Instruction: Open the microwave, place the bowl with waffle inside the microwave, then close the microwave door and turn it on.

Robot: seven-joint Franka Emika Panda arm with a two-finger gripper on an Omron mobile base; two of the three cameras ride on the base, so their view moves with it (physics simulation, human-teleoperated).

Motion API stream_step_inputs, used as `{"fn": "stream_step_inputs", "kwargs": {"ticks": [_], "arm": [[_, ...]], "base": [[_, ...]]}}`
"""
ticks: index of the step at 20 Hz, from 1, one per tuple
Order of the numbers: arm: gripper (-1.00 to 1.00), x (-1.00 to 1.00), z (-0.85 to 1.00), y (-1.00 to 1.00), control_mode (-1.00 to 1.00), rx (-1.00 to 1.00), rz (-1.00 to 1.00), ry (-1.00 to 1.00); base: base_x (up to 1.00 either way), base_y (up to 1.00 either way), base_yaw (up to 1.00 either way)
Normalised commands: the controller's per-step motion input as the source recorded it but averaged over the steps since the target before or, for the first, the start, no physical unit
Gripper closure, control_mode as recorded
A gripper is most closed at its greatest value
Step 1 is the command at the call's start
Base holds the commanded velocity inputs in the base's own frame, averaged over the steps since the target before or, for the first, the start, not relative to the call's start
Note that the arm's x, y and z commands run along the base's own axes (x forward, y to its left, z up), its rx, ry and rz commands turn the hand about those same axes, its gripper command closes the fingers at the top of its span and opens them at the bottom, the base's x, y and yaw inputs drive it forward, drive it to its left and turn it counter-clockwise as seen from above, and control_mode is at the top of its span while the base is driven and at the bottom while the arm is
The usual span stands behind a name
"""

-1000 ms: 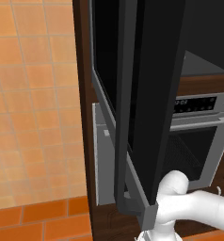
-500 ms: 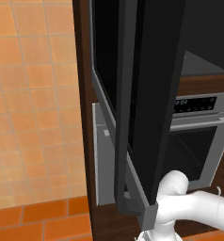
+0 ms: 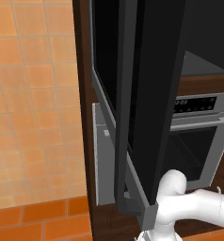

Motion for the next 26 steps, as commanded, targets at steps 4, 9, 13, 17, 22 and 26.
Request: {"fn": "stream_step_inputs", "kwargs": {"ticks": [4,9,13,17,22,26], "arm": [[-1.00,0.32,-0.21,-0.08,-1.00,0.06,0.00,0.00],[-1.00,0.31,-0.13,-0.12,-1.00,0.08,0.00,0.01],[1.00,0.01,0.00,-0.01,-1.00,0.00,0.00,0.00],[1.00,0.00,0.00,0.00,-1.00,0.00,0.00,0.00],[1.00,-0.55,0.37,-0.18,-1.00,0.00,0.00,-0.18],[1.00,-0.88,0.69,-0.25,-1.00,-0.06,-0.04,-0.12]], "base": [[0.00,0.00,0.00],[0.00,0.00,0.00],[0.00,0.00,0.00],[0.00,0.00,0.00],[0.00,0.00,0.00],[0.00,0.00,0.00]]}}
